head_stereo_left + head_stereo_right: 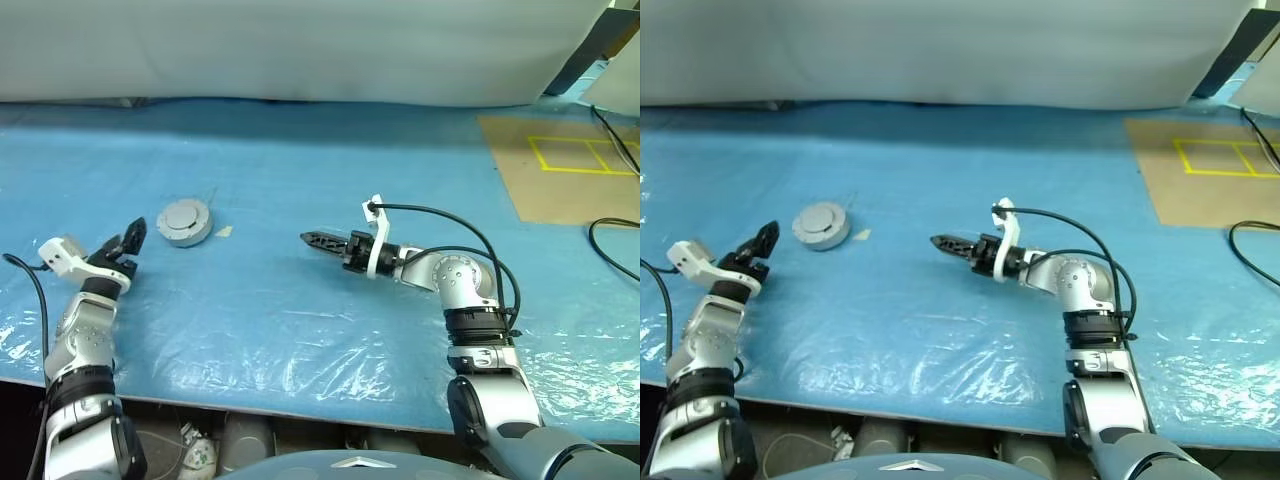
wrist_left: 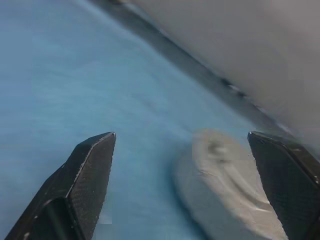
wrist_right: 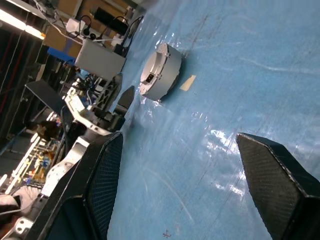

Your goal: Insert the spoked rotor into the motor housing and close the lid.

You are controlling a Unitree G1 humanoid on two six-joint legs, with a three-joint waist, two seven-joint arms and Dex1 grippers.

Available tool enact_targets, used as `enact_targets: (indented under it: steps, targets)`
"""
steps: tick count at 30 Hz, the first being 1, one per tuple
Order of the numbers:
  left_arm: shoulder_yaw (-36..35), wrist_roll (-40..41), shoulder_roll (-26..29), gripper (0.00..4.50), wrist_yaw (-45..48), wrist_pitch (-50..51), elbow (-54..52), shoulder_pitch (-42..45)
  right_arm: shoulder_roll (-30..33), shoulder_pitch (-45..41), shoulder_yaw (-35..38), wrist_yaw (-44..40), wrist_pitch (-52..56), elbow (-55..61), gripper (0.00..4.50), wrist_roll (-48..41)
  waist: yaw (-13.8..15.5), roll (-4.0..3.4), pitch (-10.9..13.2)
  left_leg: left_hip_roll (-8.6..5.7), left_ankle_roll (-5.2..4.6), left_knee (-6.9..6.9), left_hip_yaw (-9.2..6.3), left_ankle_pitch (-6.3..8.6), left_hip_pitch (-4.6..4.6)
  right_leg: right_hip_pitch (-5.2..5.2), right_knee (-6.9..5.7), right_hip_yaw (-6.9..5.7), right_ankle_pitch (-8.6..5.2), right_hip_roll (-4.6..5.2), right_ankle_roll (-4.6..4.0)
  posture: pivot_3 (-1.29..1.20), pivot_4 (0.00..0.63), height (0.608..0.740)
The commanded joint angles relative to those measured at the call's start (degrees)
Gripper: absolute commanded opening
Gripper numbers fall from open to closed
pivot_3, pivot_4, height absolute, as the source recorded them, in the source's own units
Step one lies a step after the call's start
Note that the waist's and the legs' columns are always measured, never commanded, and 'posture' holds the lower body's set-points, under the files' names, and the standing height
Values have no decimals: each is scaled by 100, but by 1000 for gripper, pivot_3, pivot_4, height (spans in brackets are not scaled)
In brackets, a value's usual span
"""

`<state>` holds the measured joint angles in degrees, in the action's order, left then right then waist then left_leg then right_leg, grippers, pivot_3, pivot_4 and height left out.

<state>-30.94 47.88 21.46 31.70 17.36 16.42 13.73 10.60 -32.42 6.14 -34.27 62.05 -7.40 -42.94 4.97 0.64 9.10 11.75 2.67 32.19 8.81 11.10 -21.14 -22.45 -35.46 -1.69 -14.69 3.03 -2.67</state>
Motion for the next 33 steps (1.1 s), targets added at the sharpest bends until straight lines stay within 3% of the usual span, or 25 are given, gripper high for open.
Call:
enact_targets:
  steps: [1,7,13,33]
  targets:
    - [452,999,-71,4478,119,979,-2054,-152,258,77,-3,-310,-500,697,3795,36,51,-1,2,0,0,0,3,0,2,1,-2,0,-1,0,-1,0,150,740]
    - [1545,638,-86,4478,334,1392,-2907,-210,593,289,-377,-389,-1536,997,3795,737,24,-18,6,0,-1,-3,61,0,26,4,0,18,-5,-1,-7,0,150,740]
    - [2291,-263,-126,4478,738,985,-2432,39,709,338,-989,-185,-2414,1012,3795,1721,-60,-24,10,-5,-1,-3,66,-1,11,-17,-5,22,1,-14,4,0,150,740]
    - [2325,-807,-170,4478,1110,750,-2072,193,655,498,-1250,73,-3353,754,3795,2684,-108,-27,12,-6,-3,4,63,-1,9,-16,-12,26,2,-14,4,0,150,740]
